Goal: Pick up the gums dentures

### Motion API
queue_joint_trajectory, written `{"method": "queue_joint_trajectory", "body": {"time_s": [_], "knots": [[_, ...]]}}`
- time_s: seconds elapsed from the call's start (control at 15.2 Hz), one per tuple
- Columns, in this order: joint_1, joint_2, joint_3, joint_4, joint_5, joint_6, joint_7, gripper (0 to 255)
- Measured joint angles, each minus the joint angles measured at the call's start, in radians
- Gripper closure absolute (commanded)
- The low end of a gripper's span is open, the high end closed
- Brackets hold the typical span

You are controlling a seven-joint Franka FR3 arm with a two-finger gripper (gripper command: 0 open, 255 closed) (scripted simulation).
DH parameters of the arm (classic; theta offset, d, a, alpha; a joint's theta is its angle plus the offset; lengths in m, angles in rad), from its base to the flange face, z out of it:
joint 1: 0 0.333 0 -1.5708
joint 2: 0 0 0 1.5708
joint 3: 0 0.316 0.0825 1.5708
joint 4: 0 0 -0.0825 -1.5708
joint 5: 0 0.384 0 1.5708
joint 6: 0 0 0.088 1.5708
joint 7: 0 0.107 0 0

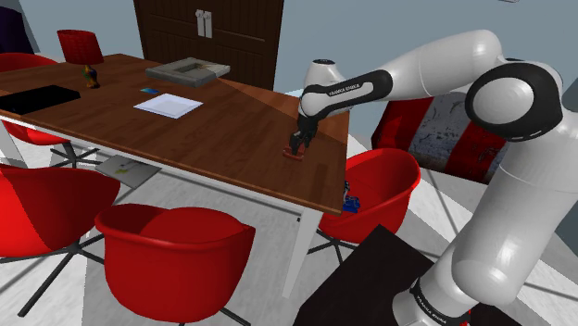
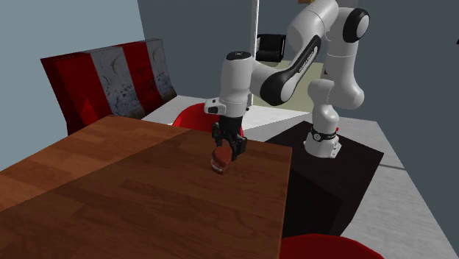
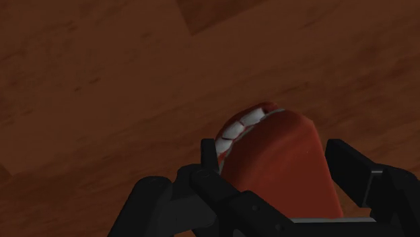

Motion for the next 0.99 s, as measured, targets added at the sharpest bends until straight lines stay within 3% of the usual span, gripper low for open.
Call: {"method": "queue_joint_trajectory", "body": {"time_s": [0.99], "knots": [[0.002, -0.063, 0.0, 0.096, -0.001, -0.161, -0.007, 255]]}}
